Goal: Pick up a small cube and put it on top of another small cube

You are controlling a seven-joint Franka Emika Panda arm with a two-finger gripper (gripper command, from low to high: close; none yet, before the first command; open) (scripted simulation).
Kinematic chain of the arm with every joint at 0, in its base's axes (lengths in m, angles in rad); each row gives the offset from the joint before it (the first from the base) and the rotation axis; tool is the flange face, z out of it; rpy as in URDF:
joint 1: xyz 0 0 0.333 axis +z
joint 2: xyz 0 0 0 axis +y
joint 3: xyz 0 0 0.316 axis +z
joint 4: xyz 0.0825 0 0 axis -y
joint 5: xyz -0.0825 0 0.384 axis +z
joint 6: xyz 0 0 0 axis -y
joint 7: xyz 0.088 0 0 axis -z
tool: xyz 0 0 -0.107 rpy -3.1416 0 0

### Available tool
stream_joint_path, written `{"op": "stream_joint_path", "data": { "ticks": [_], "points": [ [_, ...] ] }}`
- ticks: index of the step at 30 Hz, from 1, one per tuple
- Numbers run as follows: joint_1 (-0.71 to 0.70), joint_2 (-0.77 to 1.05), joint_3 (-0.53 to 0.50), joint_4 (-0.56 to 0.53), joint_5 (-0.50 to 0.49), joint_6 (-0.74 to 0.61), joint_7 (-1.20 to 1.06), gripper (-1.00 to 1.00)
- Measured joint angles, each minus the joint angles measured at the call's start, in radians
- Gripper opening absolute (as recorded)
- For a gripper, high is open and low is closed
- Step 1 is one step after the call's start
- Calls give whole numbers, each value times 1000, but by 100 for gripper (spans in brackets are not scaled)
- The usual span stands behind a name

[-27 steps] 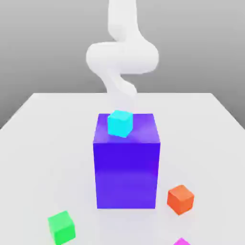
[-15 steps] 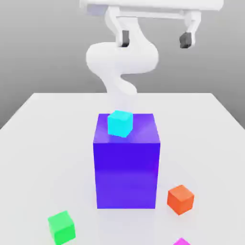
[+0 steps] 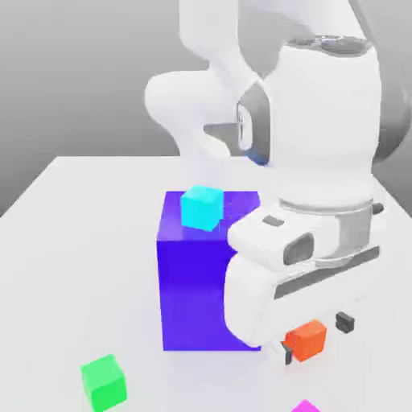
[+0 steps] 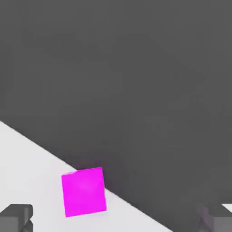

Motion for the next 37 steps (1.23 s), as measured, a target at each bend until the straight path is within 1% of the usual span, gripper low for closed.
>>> {"op": "stream_joint_path", "data": {
  "ticks": [3, 7, 8, 14, 19, 25, 29, 31, 33, 34, 37],
  "points": [
    [13, 108, 5, 10, -22, 30, -26, 0],
    [21, 253, 1, 38, -36, 127, -29, 0],
    [22, 280, 0, 43, -37, 147, -28, -100],
    [22, 293, 0, 46, -37, 156, -28, -100],
    [15, 161, 4, 15, -30, 54, -36, -100],
    [-159, 5, -81, -110, 3, 23, -216, -100],
    [-278, -91, -167, -202, 37, 18, -366, -100],
    [-318, -67, -181, -222, 62, 60, -420, -100],
    [-339, -7, -172, -223, 87, 120, -446, -100],
    [-348, 22, -163, -223, 95, 148, -453, 100],
    [-348, 22, -163, -223, 95, 148, -453, 100]
  ]
}}
